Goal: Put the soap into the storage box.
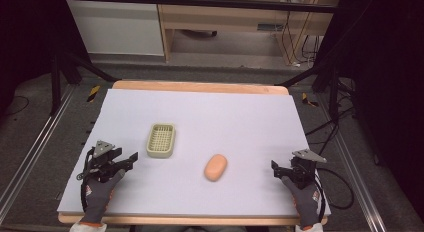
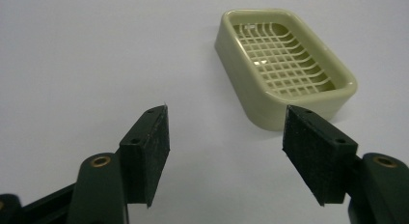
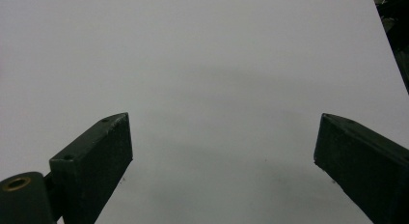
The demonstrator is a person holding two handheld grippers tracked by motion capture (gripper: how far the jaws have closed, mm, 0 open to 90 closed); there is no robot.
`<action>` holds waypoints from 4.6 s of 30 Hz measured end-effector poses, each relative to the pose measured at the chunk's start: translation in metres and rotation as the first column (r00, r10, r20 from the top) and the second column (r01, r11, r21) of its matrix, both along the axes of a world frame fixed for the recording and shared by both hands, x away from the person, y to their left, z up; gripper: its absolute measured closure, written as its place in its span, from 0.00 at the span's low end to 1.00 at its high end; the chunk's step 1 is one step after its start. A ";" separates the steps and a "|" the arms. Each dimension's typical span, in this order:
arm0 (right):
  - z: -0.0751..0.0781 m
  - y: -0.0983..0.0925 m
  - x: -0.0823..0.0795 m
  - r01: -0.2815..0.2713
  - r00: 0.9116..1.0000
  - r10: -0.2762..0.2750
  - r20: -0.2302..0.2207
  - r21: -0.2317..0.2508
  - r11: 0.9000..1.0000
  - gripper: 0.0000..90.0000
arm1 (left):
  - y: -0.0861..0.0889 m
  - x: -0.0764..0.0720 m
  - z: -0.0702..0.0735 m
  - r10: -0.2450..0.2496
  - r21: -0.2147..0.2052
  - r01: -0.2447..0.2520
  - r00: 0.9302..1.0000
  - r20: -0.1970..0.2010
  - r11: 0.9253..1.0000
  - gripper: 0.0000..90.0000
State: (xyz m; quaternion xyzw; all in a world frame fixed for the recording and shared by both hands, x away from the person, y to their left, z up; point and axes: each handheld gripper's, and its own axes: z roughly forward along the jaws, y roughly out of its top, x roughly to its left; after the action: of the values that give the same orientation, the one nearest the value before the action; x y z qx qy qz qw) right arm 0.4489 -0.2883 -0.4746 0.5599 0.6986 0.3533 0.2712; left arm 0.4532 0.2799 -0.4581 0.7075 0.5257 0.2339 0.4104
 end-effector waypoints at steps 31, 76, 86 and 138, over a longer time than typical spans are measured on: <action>0.002 0.004 -0.003 0.008 0.999 -0.008 0.039 -0.015 1.000 0.08 | -0.037 -0.007 0.011 -0.084 -0.009 0.084 0.996 0.041 0.996 0.35; 0.002 0.005 -0.005 0.015 0.999 -0.015 0.035 -0.003 1.000 0.08 | -0.127 0.007 0.047 -0.247 0.009 0.247 0.966 0.076 0.969 0.28; 0.002 0.006 -0.005 0.019 0.999 -0.019 0.032 -0.006 1.000 0.08 | -0.148 0.009 0.045 -0.281 0.021 0.280 0.958 0.062 0.960 0.27; 0.001 0.008 -0.004 0.021 0.999 -0.020 0.025 -0.023 1.000 0.09 | -0.232 0.008 0.011 -0.399 0.125 0.398 0.917 -0.018 0.909 0.23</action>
State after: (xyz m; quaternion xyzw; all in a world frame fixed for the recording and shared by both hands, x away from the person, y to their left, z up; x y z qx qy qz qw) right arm 0.4446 -0.2801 -0.4736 0.5595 0.6934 0.3493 0.2902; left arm 0.4607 0.0481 -0.4472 0.8233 0.3529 0.1811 0.4060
